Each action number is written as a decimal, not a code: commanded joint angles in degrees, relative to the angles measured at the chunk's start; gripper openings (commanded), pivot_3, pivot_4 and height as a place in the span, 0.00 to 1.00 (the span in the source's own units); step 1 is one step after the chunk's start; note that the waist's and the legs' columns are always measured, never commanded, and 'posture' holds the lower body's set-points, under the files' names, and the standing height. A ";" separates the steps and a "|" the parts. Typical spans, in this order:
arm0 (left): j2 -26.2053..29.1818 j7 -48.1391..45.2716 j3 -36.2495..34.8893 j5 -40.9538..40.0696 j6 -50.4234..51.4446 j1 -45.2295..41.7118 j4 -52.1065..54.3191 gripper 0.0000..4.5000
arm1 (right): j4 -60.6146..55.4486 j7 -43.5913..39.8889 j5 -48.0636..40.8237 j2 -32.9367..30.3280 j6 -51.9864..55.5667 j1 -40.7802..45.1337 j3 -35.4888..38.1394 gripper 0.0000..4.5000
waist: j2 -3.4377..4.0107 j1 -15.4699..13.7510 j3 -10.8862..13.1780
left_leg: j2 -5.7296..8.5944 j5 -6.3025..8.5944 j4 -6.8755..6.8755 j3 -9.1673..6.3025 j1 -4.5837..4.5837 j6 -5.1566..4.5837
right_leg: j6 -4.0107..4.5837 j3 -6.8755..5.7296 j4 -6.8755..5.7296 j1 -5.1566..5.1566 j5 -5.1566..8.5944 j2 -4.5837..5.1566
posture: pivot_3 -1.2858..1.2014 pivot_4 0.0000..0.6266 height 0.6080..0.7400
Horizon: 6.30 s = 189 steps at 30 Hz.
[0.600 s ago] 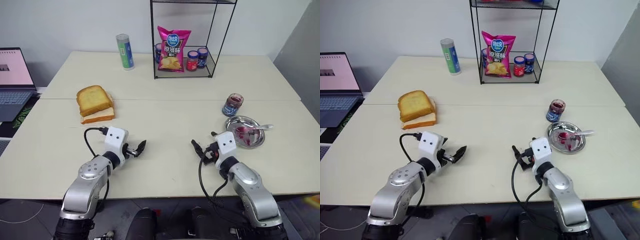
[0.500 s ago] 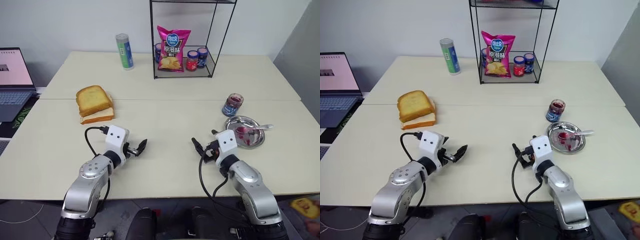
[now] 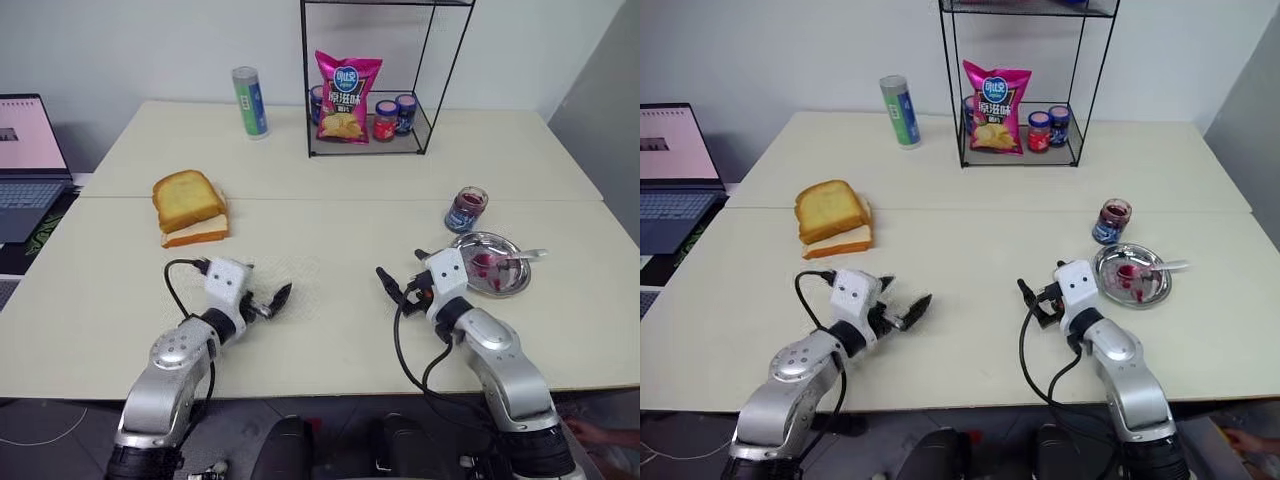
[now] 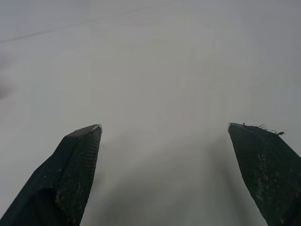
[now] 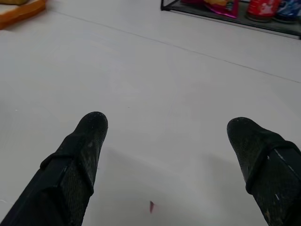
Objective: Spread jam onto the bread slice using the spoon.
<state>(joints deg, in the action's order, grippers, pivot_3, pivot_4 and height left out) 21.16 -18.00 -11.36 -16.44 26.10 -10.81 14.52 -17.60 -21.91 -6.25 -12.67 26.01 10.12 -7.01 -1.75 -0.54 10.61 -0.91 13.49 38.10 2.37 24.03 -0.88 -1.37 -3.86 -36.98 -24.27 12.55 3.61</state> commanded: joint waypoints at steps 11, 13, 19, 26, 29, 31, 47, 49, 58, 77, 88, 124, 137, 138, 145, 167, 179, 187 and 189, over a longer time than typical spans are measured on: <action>7.16 4.48 -9.88 1.49 -5.65 -18.48 -28.51 1.00 | -4.87 -12.65 -19.20 2.00 11.59 14.98 -1.98 0.99 | 0.08 0.25 -0.18 | -0.06 0.01 -0.10 0.13 -0.14 0.00 | -0.03 0.04 0.06 0.11 -0.05 -0.36 | 0.52 0.24 1.00; 7.97 4.04 -9.55 1.88 -6.35 -19.66 -31.15 1.00 | -5.46 -12.46 -20.25 2.14 12.67 15.54 -2.28 0.99 | 0.08 0.25 -0.18 | -0.04 0.01 -0.11 0.15 -0.14 0.01 | 0.05 0.07 0.08 0.11 -0.10 -0.31 | 0.52 0.24 1.00; 10.00 2.97 -8.88 2.54 -6.87 -24.19 -39.53 1.00 | -5.57 -11.56 -20.72 2.18 13.14 16.03 -3.25 0.99 | 0.08 0.33 -0.18 | -0.01 0.00 -0.10 0.16 -0.15 0.02 | 0.21 0.08 0.05 0.10 -0.21 -0.22 | 0.52 0.24 1.00; 10.27 4.32 -11.05 0.85 -4.45 -25.15 -40.93 1.00 | -5.74 -9.52 -18.87 1.56 11.81 14.22 -3.69 0.99 | 0.07 0.54 -0.19 | -0.01 0.00 -0.12 0.21 -0.14 0.02 | 0.22 0.11 0.06 0.09 -0.22 -0.12 | 0.52 0.24 1.00; 10.18 5.34 -11.79 0.13 -3.32 -25.10 -40.35 1.00 | -6.16 -8.85 -18.84 1.64 11.71 13.66 -3.96 0.99 | 0.07 0.53 -0.19 | -0.01 0.00 -0.12 0.17 -0.14 0.03 | 0.22 0.08 0.04 0.09 -0.23 0.00 | 0.52 0.24 1.00; 10.02 5.98 -12.31 -0.45 -2.49 -24.90 -39.49 1.00 | -6.17 -8.58 -18.81 1.58 11.57 13.58 -4.06 0.99 | 0.07 0.56 -0.19 | -0.02 0.00 -0.11 0.18 -0.15 0.03 | 0.22 0.09 0.03 0.09 -0.23 0.01 | 0.52 0.24 1.00; 10.00 1.81 -11.00 -3.82 7.30 -23.96 -37.06 1.00 | -5.95 -7.50 -18.11 0.66 11.25 13.33 -4.03 0.99 | 0.06 0.52 -0.19 | 0.03 -0.02 -0.11 0.18 -0.15 0.06 | 0.21 0.08 0.04 0.09 -0.23 0.06 | 0.52 0.24 1.00; 10.31 1.59 -10.46 -3.08 6.94 -24.65 -38.71 1.00 | -5.86 -7.32 -17.96 0.80 11.21 13.41 -3.93 0.99 | 0.06 0.47 -0.19 | 0.04 -0.02 -0.12 0.18 -0.15 0.06 | 0.21 0.08 0.04 0.09 -0.23 0.06 | 0.52 0.24 1.00; 11.69 1.02 -9.56 -0.84 4.61 -27.04 -44.33 0.75 | -6.61 -6.07 -17.81 0.92 11.29 12.76 -3.83 1.00 | 0.06 0.48 -0.19 | 0.07 -0.02 -0.12 0.18 -0.14 0.06 | 0.20 0.08 0.04 0.09 -0.23 0.07 | 0.52 0.24 1.00; 11.19 -2.99 -6.63 0.09 -0.77 -28.89 -40.09 0.00 | -5.66 -5.81 -16.93 -0.06 10.58 13.20 -3.32 1.00 | 0.05 0.20 -0.19 | 0.08 -0.02 -0.11 0.15 -0.12 0.06 | 0.21 0.06 0.04 0.09 -0.23 0.14 | 0.52 0.24 1.00; 6.11 -16.91 6.16 -9.38 12.57 -24.68 -13.41 0.00 | -7.03 -5.97 -18.52 -6.06 12.04 12.58 3.75 1.00 | 0.04 0.30 -0.18 | 0.20 -0.02 -0.14 0.22 -0.08 0.05 | 0.19 0.10 0.08 0.09 -0.24 0.30 | 0.52 0.24 1.00; 3.46 -13.50 18.96 6.66 4.29 -12.30 -11.56 0.39 | -16.14 -9.67 -23.37 -17.73 15.54 -5.88 7.07 1.00 | 0.16 -0.77 -0.12 | -0.51 0.02 -0.11 0.21 -0.15 0.10 | 0.35 0.07 0.06 0.03 0.09 -0.48 | 0.52 0.24 1.00; 14.44 -28.60 13.32 -3.16 7.98 -12.70 -1.90 0.98 | -8.41 3.18 -41.68 -9.98 19.98 -4.93 36.61 1.00 | 0.19 -1.00 -0.11 | -0.52 0.02 -0.12 0.27 -0.15 0.11 | 0.55 0.11 0.07 0.03 0.21 -0.47 | 0.52 0.24 1.00; 14.11 -29.10 13.12 -4.11 8.06 -13.31 -1.41 1.00 | -8.13 4.61 -42.75 -9.66 20.12 -4.92 38.07 1.00 | 0.18 -0.94 -0.11 | -0.51 0.02 -0.11 0.27 -0.15 0.11 | 0.56 0.12 0.07 0.04 0.21 -0.47 | 0.52 0.24 1.00; 11.77 -37.17 21.64 -6.44 6.80 -20.32 2.56 1.00 | 1.37 19.32 -51.15 -5.28 17.25 -3.98 52.28 1.00 | 0.23 -0.85 -0.14 | -0.45 0.02 -0.13 0.37 -0.15 0.11 | 0.35 0.22 0.07 0.05 0.09 -0.56 | 0.52 0.24 1.00; 7.42 -34.55 25.57 -2.29 4.46 -21.07 2.34 1.00 | 42.89 5.38 -43.82 -12.90 9.01 14.10 45.16 1.00 | 0.44 0.64 -0.19 | -0.51 0.04 -0.14 0.86 -0.29 0.04 | 0.17 0.80 0.03 -0.04 -0.02 -0.87 | 0.52 0.24 1.00; 7.20 -33.57 25.37 -2.63 6.19 -21.21 3.50 1.00 | 48.84 2.00 -42.54 -12.58 8.13 18.91 44.66 1.00 | 0.43 0.79 -0.19 | -0.50 0.04 -0.13 1.08 -0.37 0.05 | -0.01 1.07 0.07 -0.04 -0.14 -0.87 | 0.52 0.24 1.00; 7.23 -32.69 25.36 -2.61 6.95 -20.74 4.36 1.00 | 50.61 1.56 -42.13 -12.65 6.40 19.25 45.31 0.67 | 0.43 0.75 -0.19 | -0.50 0.04 -0.13 1.08 -0.37 0.05 | -0.01 1.08 0.07 -0.04 -0.14 -0.88 | 0.52 0.24 1.00; 7.30 -32.62 25.37 -2.77 7.15 -20.67 4.55 1.00 | 50.60 1.42 -42.16 -12.78 6.27 18.98 45.38 0.56 | 0.43 0.72 -0.19 | -0.50 0.04 -0.14 1.08 -0.36 0.05 | -0.01 1.08 0.07 -0.04 -0.14 -0.88 | 0.52 0.24 1.00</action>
<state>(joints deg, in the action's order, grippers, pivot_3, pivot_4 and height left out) 28.62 -50.71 15.42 -18.08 33.32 -31.19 16.35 34.02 -19.72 -48.35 -24.87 33.10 28.83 37.45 -1.31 0.18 10.42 -1.41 13.53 37.96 3.45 23.67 -0.84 -1.38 -2.78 -36.91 -24.31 12.41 2.74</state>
